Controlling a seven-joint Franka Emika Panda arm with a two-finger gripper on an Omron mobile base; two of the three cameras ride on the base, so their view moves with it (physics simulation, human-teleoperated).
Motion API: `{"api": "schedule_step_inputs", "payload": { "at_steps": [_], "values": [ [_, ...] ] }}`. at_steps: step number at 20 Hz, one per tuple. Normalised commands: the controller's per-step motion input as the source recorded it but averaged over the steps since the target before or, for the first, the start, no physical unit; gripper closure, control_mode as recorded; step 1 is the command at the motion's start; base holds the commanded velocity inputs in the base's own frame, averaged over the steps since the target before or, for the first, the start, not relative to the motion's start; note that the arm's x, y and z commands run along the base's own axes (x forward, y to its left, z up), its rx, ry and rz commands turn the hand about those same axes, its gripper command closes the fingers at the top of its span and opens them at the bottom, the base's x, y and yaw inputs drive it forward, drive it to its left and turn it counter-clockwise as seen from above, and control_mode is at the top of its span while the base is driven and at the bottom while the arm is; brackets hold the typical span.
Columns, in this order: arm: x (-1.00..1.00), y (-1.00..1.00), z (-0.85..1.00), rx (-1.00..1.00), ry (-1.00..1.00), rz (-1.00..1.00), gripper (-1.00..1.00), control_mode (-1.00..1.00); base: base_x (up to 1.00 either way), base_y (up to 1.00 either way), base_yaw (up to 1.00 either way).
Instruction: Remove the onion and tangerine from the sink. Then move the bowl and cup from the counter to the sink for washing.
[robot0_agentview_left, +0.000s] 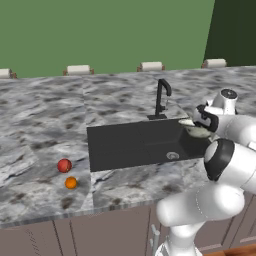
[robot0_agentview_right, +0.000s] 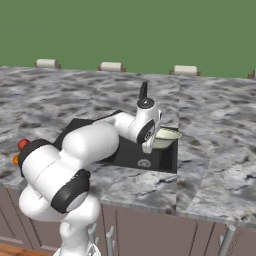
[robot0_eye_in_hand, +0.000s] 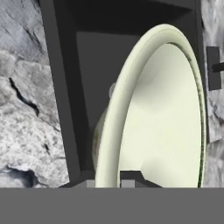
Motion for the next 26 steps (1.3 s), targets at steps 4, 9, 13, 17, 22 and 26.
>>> {"api": "schedule_step_inputs", "payload": {
  "at_steps": [4, 9, 13, 17, 22, 26],
  "values": [
    [0.26, 0.21, -0.01, -0.01, 0.03, 0.11, 1.00, -1.00, 0.00, 0.00, 0.00],
    [0.36, 0.19, -0.03, -0.01, 0.02, 0.09, 1.00, -1.00, 0.00, 0.00, 0.00],
    [0.35, 0.12, -0.05, 0.00, 0.01, 0.07, 1.00, -1.00, 0.00, 0.00, 0.00],
    [0.24, 0.05, -0.13, 0.00, 0.01, 0.03, 1.00, -1.00, 0.00, 0.00, 0.00],
    [0.18, 0.04, -0.20, 0.00, 0.02, 0.02, 1.00, -1.00, 0.00, 0.00, 0.00],
    [0.21, 0.07, -0.21, 0.00, 0.04, 0.00, 1.00, -1.00, 0.00, 0.00, 0.00]
  ]
}}
